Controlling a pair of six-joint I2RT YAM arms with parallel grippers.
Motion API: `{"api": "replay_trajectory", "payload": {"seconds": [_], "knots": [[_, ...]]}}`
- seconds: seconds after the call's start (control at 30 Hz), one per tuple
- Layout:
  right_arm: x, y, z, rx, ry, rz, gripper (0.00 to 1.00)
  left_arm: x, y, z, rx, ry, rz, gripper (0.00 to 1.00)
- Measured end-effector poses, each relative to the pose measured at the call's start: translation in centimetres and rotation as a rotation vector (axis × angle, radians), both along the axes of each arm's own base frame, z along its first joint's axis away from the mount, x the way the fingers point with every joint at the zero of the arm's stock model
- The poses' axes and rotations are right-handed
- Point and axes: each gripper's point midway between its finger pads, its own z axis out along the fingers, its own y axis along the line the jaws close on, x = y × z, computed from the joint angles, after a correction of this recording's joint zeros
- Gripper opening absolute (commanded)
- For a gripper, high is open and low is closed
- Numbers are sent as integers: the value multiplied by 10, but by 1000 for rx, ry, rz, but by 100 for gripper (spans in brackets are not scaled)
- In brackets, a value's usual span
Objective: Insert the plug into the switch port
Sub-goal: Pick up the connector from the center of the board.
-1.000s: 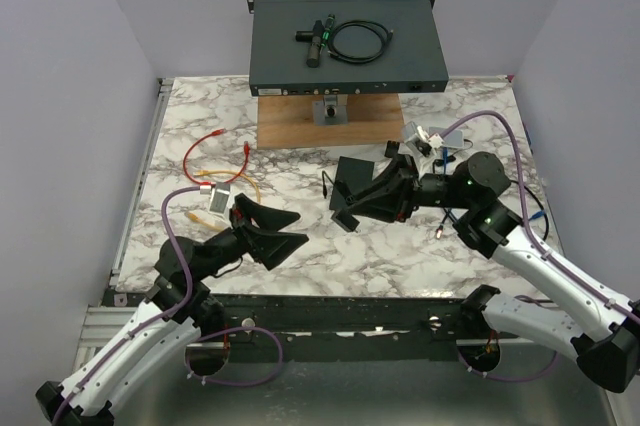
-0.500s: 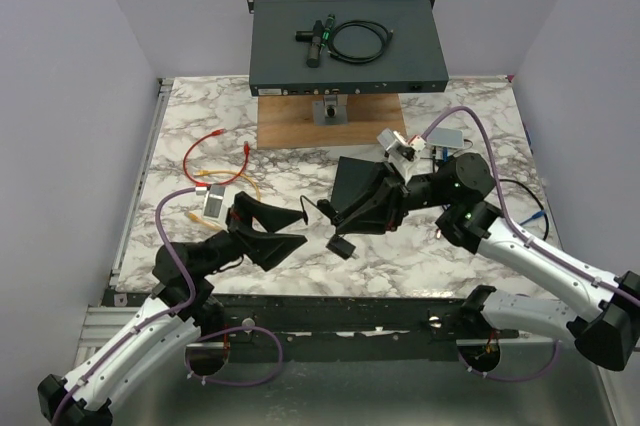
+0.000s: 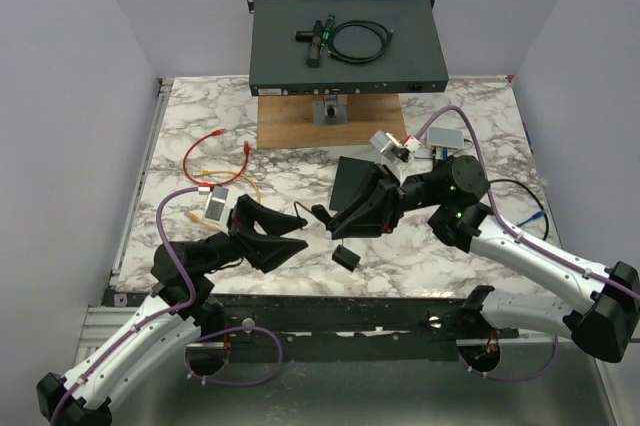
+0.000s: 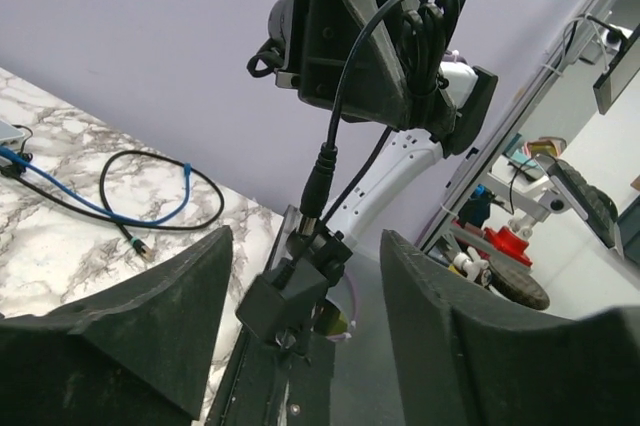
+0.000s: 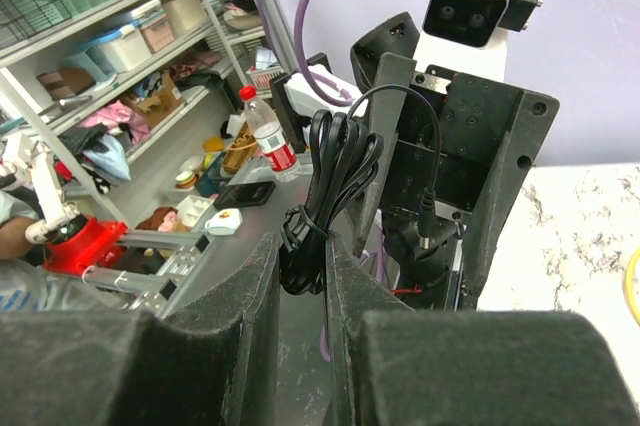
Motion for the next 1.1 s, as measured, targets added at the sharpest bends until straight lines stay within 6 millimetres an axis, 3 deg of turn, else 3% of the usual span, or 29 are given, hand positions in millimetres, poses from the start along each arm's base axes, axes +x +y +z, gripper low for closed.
{"api": "replay_trajectory", "payload": {"seconds": [0.7, 0.93, 1.03, 1.1], "knots": [[-5, 4, -1, 4, 11, 35, 1, -9, 0, 5, 8, -48, -34, 38], [-7, 5, -2, 1, 11, 43, 1, -13, 1, 12, -1, -73, -42, 21], [-7, 5, -2, 2, 12, 43, 1, -14, 1, 13, -2, -80, -48, 0], [-7, 5, -2, 2, 11, 43, 1, -15, 1, 13, 0, -84, -51, 0]]}}
